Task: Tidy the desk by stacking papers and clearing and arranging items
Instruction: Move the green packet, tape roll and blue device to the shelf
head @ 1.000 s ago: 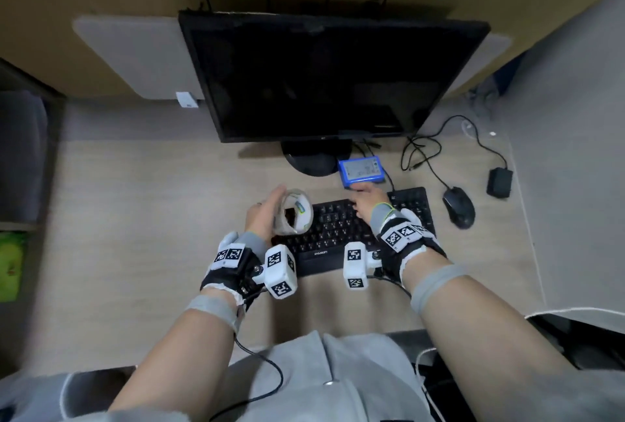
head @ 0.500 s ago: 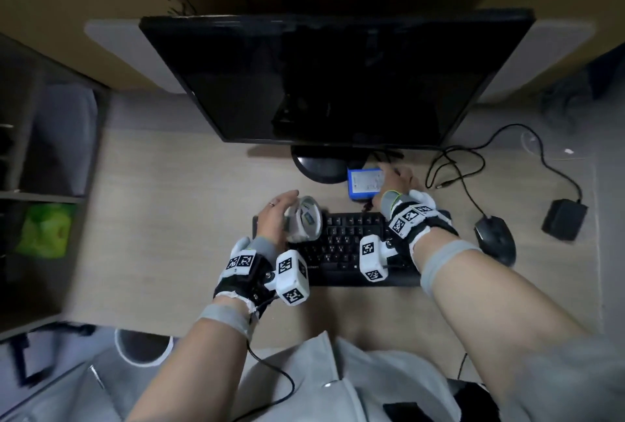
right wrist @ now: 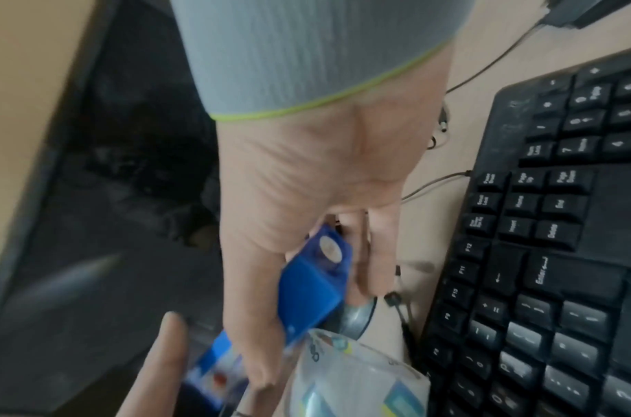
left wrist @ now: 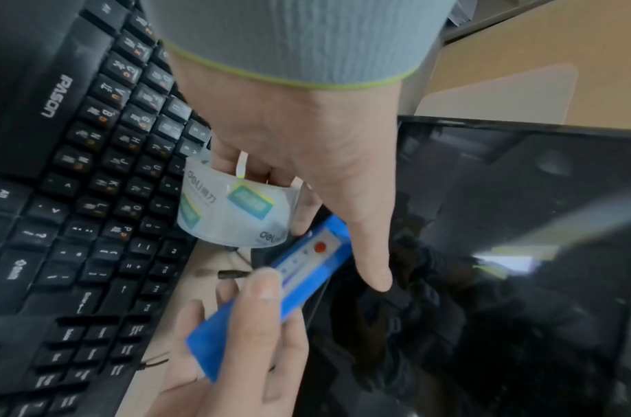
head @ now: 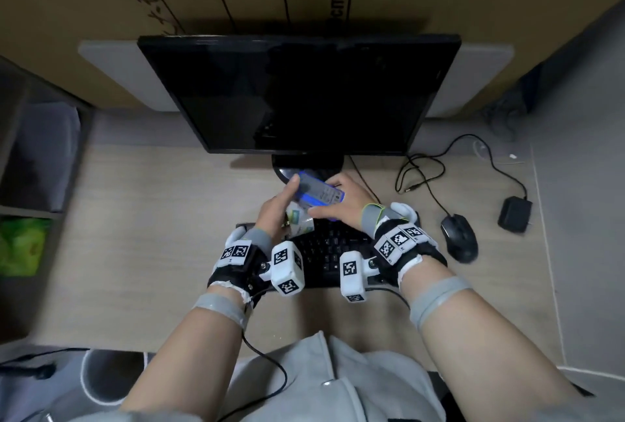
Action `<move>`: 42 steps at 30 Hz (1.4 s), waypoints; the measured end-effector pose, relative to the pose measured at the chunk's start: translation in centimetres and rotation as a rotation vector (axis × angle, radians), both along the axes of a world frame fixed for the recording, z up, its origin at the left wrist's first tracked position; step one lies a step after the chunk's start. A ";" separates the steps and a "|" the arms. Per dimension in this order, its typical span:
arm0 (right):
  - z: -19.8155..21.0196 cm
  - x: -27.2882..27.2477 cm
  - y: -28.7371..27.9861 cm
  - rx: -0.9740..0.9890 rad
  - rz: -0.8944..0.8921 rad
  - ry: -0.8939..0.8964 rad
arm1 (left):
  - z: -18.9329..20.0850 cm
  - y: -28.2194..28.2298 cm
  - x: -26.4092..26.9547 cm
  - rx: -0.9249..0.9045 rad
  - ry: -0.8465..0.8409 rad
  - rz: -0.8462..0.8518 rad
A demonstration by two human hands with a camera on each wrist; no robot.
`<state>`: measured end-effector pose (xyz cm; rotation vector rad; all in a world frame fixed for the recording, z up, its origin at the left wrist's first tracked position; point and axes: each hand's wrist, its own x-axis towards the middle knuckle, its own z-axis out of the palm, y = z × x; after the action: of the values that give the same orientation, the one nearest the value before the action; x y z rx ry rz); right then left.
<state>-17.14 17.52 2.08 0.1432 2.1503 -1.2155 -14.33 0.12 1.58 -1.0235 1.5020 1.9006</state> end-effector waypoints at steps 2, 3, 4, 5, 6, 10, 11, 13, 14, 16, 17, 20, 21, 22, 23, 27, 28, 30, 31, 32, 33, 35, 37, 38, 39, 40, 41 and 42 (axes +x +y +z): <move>1.0 1.0 -0.5 -0.081 0.069 -0.016 | 0.9 0.0 0.5 -0.005 0.058 0.077; 1.3 1.5 -0.7 -0.129 0.069 -0.034 | 1.1 -0.2 1.0 -0.039 0.080 0.100; 1.5 2.1 -0.9 -0.173 0.047 -0.055 | 1.2 -0.5 1.6 -0.095 0.092 0.103; 1.5 2.4 -1.0 -0.213 0.016 -0.082 | 1.2 -0.8 2.1 -0.153 0.100 0.099; 1.7 2.7 -1.1 -0.235 -0.007 -0.106 | 0.9 -1.3 2.5 -0.199 0.111 0.117; 2.0 4.4 -1.9 -0.241 0.063 -0.202 | 0.5 -2.7 4.9 -0.271 0.122 0.131; 2.0 4.9 -2.4 -0.217 0.114 -0.215 | 0.9 -2.8 5.5 -0.266 0.137 0.132; 1.8 5.3 -3.0 -0.149 0.203 -0.198 | 1.0 -2.7 6.4 -0.254 0.154 0.115; 1.9 5.5 -3.5 -0.119 0.257 -0.176 | 1.5 -2.9 7.0 -0.234 0.157 0.121; 2.1 5.9 -5.1 -0.095 0.347 -0.136 | 1.9 -4.2 8.2 -0.186 0.149 0.205; 2.1 5.9 -5.6 -0.100 0.346 -0.125 | 2.2 -4.7 8.4 -0.135 0.101 0.267; 2.8 6.4 -7.4 -0.207 0.180 -0.125 | 1.8 -8.5 9.7 -0.010 0.069 0.498; 3.0 6.5 -8.1 -0.238 0.098 -0.135 | 1.5 -9.5 10.0 0.017 0.075 0.539; 3.3 6.5 -8.6 -0.259 0.019 -0.128 | 0.9 -10.5 10.3 0.025 0.061 0.557; 3.4 6.5 -9.8 -0.271 -0.050 -0.124 | 0.6 -11.8 10.9 0.064 0.056 0.567; 5.0 6.9 -16.4 -0.299 -0.161 -0.086 | 3.0 -15.8 12.1 0.184 0.157 0.502; 5.2 7.1 -18.3 -0.299 -0.159 -0.062 | 3.3 -17.0 12.3 0.198 0.186 0.456; 5.4 7.5 -20.9 -0.289 -0.169 -0.010 | 4.1 -18.1 12.8 0.263 0.185 0.408; 5.5 8.0 -22.7 -0.281 -0.176 0.021 | 4.3 -19.3 13.1 0.282 0.171 0.413; 5.7 8.8 -25.4 -0.269 -0.159 0.049 | 4.5 -21.7 13.9 0.307 0.157 0.422; 5.7 9.2 -26.6 -0.258 -0.140 0.068 | 4.7 -22.5 14.3 0.334 0.154 0.415; 6.5 10.2 -29.4 -0.224 -0.064 0.076 | 4.8 -24.9 15.4 0.380 0.134 0.450; 7.0 10.9 -31.8 -0.214 -0.017 0.070 | 4.8 -26.8 16.4 0.414 0.118 0.504; 7.3 11.2 -33.0 -0.204 0.000 0.077 | 5.0 -27.5 16.9 0.429 0.117 0.535; 7.5 11.4 -34.1 -0.190 0.013 0.091 | 5.0 -28.1 17.2 0.461 0.125 0.561; 7.5 11.4 -34.7 -0.169 0.031 0.095 | 5.1 -28.4 17.4 0.490 0.132 0.586; 7.7 11.5 -35.2 -0.168 0.053 0.088 | 5.2 -28.5 17.4 0.527 0.149 0.604; 8.2 11.7 -36.0 -0.171 0.072 0.084 | 5.5 -29.0 17.7 0.549 0.165 0.623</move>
<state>-5.44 -18.47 10.25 -0.0592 2.0916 -1.3787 3.40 -28.84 7.11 -1.1611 0.6719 2.6729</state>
